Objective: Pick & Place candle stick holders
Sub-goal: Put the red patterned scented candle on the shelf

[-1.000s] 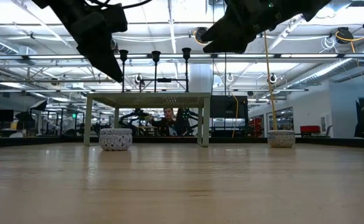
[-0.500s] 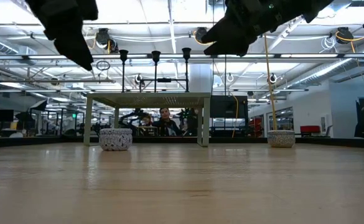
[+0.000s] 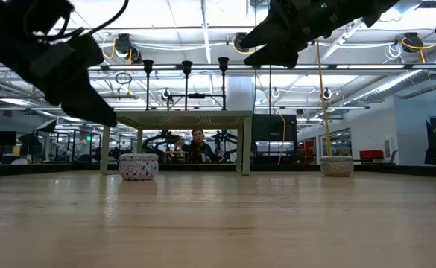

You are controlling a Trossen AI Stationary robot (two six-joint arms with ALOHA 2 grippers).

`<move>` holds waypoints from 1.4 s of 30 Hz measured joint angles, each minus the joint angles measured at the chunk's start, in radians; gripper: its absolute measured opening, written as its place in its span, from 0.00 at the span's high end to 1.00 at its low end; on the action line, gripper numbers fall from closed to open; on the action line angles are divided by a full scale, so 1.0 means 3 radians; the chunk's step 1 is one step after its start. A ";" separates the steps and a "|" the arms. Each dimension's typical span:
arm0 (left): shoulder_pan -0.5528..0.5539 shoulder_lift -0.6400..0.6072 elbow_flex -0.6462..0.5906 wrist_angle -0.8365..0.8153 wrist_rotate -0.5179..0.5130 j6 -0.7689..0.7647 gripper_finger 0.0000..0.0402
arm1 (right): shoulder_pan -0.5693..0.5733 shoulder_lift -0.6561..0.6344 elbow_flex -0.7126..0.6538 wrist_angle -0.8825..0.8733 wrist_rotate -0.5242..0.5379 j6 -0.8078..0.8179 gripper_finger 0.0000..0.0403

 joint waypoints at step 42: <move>0.0562 0.1917 -0.0204 0.2212 0.0348 0.0722 0.05 | 0.0000 0.0001 0.0000 0.0112 0.0000 -0.0025 0.31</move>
